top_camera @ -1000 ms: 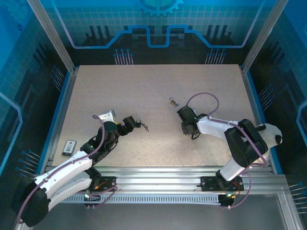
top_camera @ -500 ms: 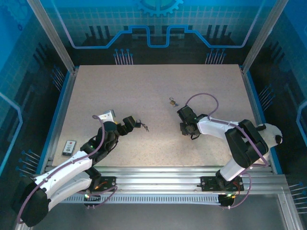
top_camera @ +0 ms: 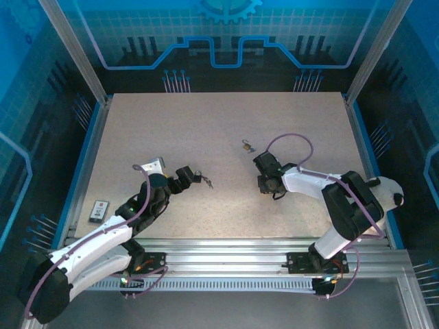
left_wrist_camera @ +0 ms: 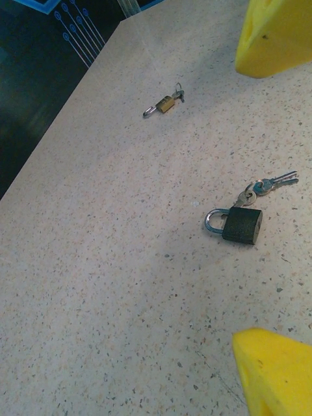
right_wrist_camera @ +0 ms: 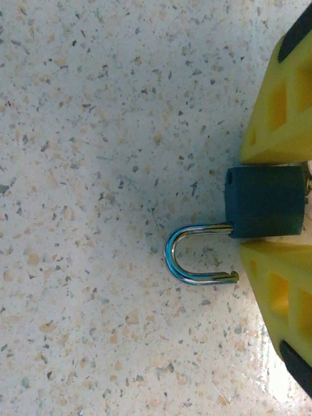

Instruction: Lock with the key

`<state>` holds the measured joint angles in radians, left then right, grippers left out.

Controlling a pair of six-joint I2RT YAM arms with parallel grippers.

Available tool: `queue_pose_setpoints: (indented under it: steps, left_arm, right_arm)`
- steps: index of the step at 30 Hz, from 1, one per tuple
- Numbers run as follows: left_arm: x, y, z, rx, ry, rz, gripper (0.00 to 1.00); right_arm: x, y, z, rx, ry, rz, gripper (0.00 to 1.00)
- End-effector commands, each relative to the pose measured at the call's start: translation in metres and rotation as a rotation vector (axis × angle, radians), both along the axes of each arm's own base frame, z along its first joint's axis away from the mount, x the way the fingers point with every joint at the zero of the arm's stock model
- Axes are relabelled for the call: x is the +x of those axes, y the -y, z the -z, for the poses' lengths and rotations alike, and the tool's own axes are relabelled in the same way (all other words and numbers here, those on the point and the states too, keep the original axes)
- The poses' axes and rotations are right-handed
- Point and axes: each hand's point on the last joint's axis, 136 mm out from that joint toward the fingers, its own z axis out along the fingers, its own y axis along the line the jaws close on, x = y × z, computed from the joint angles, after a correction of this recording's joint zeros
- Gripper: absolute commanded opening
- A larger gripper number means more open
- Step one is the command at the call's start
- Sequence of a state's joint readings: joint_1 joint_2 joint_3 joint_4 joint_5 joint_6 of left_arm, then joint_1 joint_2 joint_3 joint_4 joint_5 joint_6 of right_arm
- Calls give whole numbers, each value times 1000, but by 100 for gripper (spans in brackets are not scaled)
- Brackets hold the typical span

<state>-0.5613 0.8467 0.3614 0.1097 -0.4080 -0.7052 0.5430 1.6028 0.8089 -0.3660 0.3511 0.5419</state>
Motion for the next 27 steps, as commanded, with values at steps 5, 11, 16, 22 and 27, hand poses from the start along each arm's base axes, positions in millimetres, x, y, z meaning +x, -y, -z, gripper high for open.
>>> queue_pose_setpoints:
  steps: [5,11,16,22,27]
  left_arm:
    - [0,-4,4,30,1,-15,99]
    - [0,-4,5,30,0,-14,99]
    - [0,-4,6,31,-2,-15,99]
    - [1,-2,4,27,2,-5,99]
    - [1,3,2,13,10,14,99]
  right_arm:
    - [-16,9,8,-9,-72,19,30]
    - [-16,7,8,4,-72,13,27]
    - [-15,0,4,49,-58,-9,27]
    - [-12,-20,-8,150,-15,-77,27]
    - [-12,-36,-19,221,20,-139,27]
